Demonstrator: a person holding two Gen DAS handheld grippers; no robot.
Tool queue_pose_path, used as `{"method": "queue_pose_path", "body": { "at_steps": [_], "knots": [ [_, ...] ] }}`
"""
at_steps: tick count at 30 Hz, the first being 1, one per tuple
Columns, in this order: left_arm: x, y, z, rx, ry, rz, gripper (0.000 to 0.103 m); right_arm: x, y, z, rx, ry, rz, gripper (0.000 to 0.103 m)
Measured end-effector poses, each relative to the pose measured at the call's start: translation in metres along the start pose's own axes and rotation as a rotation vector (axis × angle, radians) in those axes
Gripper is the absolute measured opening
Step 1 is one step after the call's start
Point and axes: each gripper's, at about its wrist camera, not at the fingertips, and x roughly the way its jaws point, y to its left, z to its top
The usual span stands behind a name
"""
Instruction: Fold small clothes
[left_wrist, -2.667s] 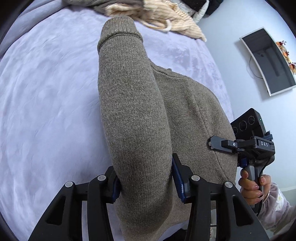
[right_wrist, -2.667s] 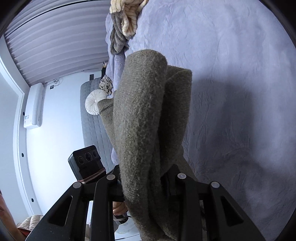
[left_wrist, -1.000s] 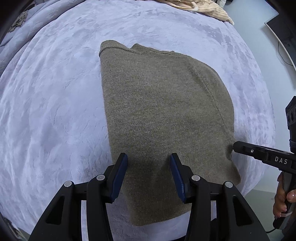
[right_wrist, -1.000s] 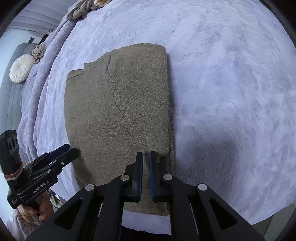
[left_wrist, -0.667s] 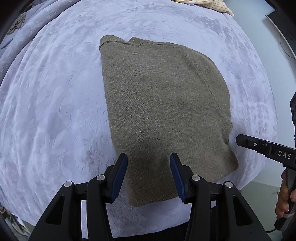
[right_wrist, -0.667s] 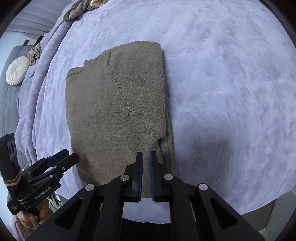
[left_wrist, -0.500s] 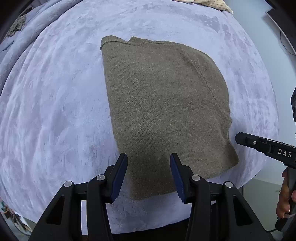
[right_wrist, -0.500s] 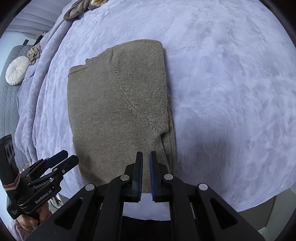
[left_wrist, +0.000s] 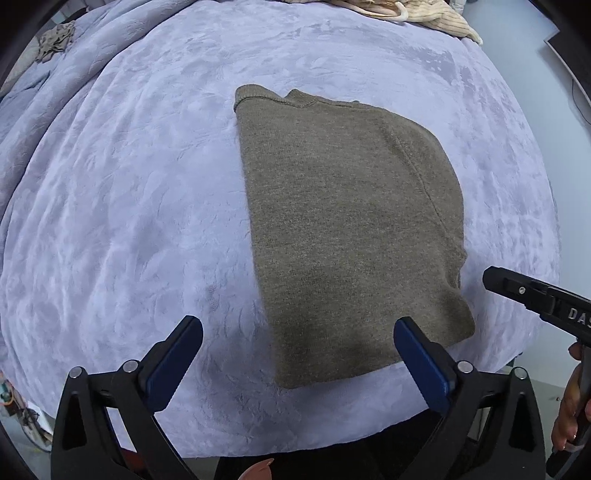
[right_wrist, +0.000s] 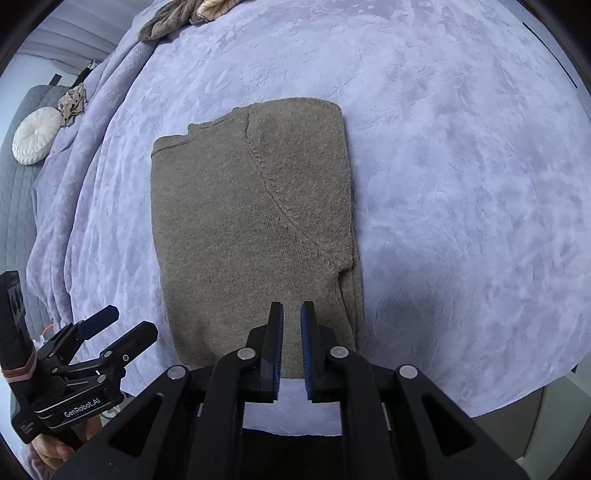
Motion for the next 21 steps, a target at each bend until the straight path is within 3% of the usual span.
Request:
{"method": "queue_pose_path", "body": {
  "at_steps": [1,2,7,11,21],
  "knots": [
    [-0.001,0.001,0.0,-0.001,-0.002,0.005,0.103,-0.004,0.003,0.001,-0.007,-0.014,-0.015,0.06],
    [-0.002,0.001,0.0,-0.002,-0.005,0.013,0.103,-0.007,0.005,0.001,-0.014,-0.031,-0.027,0.084],
    [-0.007,0.005,0.001,-0.018,-0.034,0.062,0.103,-0.018,0.018,0.003,-0.063,-0.077,-0.104,0.088],
    [-0.011,0.009,0.003,-0.027,-0.045,0.107,0.103,-0.02,0.024,0.001,-0.089,-0.089,-0.137,0.103],
    [-0.018,0.017,0.006,-0.069,-0.036,0.108,0.103,-0.021,0.035,0.0,-0.121,-0.063,-0.217,0.103]
  ]
}}
